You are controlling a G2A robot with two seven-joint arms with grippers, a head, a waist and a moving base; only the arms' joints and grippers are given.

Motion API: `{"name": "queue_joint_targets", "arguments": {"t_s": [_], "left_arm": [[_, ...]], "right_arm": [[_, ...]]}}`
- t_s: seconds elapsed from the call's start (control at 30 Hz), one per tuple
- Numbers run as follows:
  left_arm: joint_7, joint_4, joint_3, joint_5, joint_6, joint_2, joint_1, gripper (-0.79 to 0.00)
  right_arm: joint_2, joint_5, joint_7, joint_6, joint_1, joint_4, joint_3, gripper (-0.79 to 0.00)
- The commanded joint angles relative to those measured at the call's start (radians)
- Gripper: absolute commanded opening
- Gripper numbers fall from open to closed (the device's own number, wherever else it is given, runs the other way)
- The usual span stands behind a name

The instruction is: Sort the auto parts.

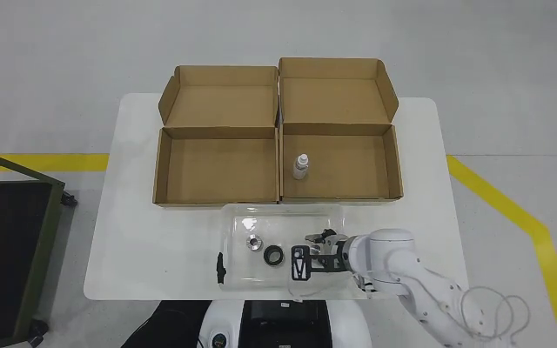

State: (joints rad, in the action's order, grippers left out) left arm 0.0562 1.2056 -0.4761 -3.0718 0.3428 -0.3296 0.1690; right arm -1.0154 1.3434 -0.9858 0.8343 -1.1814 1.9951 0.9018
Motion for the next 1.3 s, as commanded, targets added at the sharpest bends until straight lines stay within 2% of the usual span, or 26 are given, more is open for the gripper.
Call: {"name": "queue_joint_targets", "arguments": {"t_s": [0.0,0.03,0.13,0.17,0.53,0.77,1.0,1.13,1.27], "left_arm": [[0.0,0.0,0.0,0.0,0.0,0.0,0.0,0.0],[0.0,0.0,0.0,0.0,0.0,0.0,0.0,0.0],[0.0,0.0,0.0,0.0,0.0,0.0,0.0,0.0],[0.0,0.0,0.0,0.0,0.0,0.0,0.0,0.0],[0.0,0.0,0.0,0.0,0.0,0.0,0.0,0.0],[0.0,0.0,0.0,0.0,0.0,0.0,0.0,0.0],[0.0,0.0,0.0,0.0,0.0,0.0,0.0,0.0],[0.0,0.0,0.0,0.0,0.0,0.0,0.0,0.0],[0.0,0.0,0.0,0.0,0.0,0.0,0.0,0.0]], "right_arm": [[0.005,-0.01,-0.007,-0.007,0.011,-0.003,-0.013,-0.566],[0.008,-0.017,-0.009,-0.009,0.016,-0.005,-0.02,-0.653],[0.017,-0.039,-0.017,-0.017,0.033,-0.006,-0.039,-0.733],[0.02,-0.048,-0.02,-0.02,0.04,-0.002,-0.043,-0.785],[0.051,-0.133,-0.042,-0.042,0.086,0.08,-0.049,-0.785],[0.065,-0.212,0.014,-0.059,0.077,0.192,0.041,-0.785],[0.067,-0.198,0.266,-0.105,0.055,0.212,0.121,-0.785],[0.061,-0.135,0.454,-0.207,0.044,0.213,0.162,-0.785],[0.056,-0.136,0.652,-0.227,0.019,0.187,0.178,-0.785]]}}
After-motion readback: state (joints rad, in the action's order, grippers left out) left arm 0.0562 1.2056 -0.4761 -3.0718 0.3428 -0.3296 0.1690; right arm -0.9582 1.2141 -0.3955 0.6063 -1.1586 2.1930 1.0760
